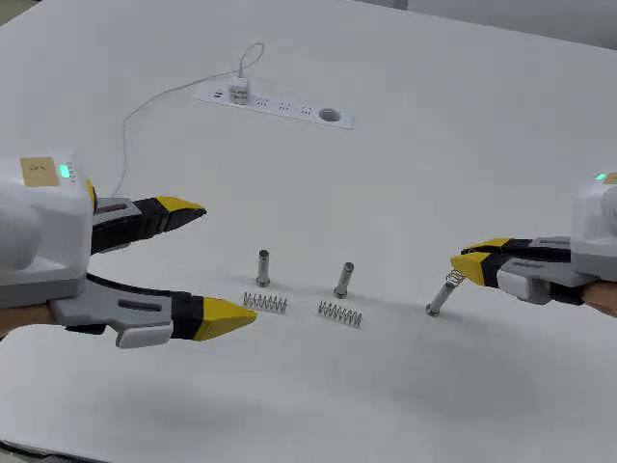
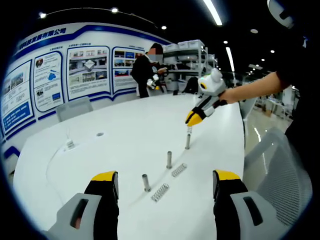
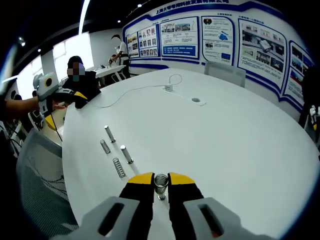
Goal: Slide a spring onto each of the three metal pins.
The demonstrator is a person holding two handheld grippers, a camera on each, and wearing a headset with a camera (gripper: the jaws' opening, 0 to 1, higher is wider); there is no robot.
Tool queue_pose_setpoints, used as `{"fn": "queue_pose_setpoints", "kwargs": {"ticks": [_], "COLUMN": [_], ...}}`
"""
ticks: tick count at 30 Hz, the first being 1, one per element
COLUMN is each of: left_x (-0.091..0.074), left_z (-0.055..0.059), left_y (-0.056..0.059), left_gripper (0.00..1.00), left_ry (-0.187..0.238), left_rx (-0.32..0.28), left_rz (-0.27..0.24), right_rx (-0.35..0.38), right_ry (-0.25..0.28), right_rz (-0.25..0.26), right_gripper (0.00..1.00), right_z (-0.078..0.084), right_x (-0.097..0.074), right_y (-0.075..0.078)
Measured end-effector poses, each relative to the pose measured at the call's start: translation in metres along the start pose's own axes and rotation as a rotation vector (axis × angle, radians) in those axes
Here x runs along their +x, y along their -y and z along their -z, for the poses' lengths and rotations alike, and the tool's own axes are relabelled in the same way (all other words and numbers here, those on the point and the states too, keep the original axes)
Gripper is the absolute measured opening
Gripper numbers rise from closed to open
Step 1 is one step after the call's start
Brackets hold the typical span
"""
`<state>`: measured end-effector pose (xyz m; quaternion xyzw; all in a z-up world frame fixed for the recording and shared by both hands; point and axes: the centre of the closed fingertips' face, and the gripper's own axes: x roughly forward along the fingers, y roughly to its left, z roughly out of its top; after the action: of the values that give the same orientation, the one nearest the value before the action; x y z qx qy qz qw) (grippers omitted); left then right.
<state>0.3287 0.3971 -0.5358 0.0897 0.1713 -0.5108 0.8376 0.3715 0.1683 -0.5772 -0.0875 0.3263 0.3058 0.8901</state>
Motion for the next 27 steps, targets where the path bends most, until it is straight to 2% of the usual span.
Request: {"fn": "queue_pose_setpoints", "kwargs": {"ticks": [10, 15, 27], "left_x": [-0.005, -0.009, -0.013], "left_z": [0.006, 0.004, 0.004], "left_y": [0.001, -0.001, 0.0], "left_gripper": [0.83, 0.83, 0.83], "left_ry": [-0.02, -0.018, -0.019], "left_rx": [-0.01, -0.009, -0.014], "left_rz": [-0.011, -0.019, -0.03], "right_rx": [0.004, 0.008, -0.038], "right_ry": [-0.007, -0.013, -0.057], "right_rz": [0.003, 0.004, 0.015], "right_gripper": [0.11, 0.11, 0.11], "right_z": [0.005, 0.009, 0.024], "right_x": [0.004, 0.006, 0.021], "right_y": [-0.001, -0.001, -0.003]}}
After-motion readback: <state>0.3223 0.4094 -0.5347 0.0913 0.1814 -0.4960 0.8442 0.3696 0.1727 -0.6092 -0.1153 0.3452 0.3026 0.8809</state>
